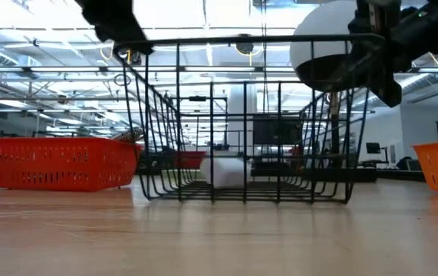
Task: Pick and place items into bin
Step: Adjust the black wire basket, then put the bottom card reader box into the orange basket
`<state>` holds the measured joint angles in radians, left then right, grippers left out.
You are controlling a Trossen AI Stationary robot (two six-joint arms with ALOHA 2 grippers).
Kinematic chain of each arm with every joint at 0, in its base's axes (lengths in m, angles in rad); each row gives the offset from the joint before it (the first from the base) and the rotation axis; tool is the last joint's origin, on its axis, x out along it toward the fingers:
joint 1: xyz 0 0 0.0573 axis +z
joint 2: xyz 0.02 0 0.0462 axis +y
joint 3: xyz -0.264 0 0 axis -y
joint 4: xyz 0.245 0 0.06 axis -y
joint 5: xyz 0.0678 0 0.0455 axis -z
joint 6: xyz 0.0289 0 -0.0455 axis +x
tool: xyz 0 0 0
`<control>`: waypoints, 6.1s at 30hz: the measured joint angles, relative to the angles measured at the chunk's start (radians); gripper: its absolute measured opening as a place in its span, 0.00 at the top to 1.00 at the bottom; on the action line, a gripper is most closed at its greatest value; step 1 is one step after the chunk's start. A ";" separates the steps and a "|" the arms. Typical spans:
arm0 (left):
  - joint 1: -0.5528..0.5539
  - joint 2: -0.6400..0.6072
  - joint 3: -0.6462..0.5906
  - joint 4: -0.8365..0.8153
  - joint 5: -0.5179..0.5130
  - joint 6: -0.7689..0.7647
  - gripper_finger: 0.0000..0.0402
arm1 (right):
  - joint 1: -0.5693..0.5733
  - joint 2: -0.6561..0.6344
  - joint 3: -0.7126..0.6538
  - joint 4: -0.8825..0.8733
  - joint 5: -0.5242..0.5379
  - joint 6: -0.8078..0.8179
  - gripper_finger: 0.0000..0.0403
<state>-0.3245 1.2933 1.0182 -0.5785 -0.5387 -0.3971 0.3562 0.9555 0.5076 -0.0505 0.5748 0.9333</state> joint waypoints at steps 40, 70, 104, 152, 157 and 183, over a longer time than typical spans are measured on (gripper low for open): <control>-0.124 0.012 -0.001 0.545 0.146 0.165 0.94 | 0.503 0.484 0.066 0.967 -0.045 -0.808 0.43; -0.168 0.273 -0.001 0.765 0.222 -0.031 0.94 | 0.663 0.577 0.273 0.196 -0.103 -0.263 0.16; -0.254 0.690 0.438 0.143 0.171 -0.082 0.94 | 0.734 0.577 0.177 0.233 -0.020 0.015 0.16; -0.234 0.773 0.440 0.528 0.460 -0.032 0.98 | 0.790 0.577 0.177 0.232 -0.030 0.217 0.64; -0.223 0.774 0.439 0.535 0.440 -0.032 0.96 | 0.786 0.577 0.177 0.363 -0.024 0.041 0.83; -0.324 0.518 0.439 0.300 0.175 0.032 0.96 | 0.575 0.676 0.177 0.456 -0.265 -0.322 0.40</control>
<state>-0.6484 1.8117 1.4570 -0.2782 -0.3632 -0.3651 0.9307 1.6311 0.6849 0.4054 0.3101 0.6115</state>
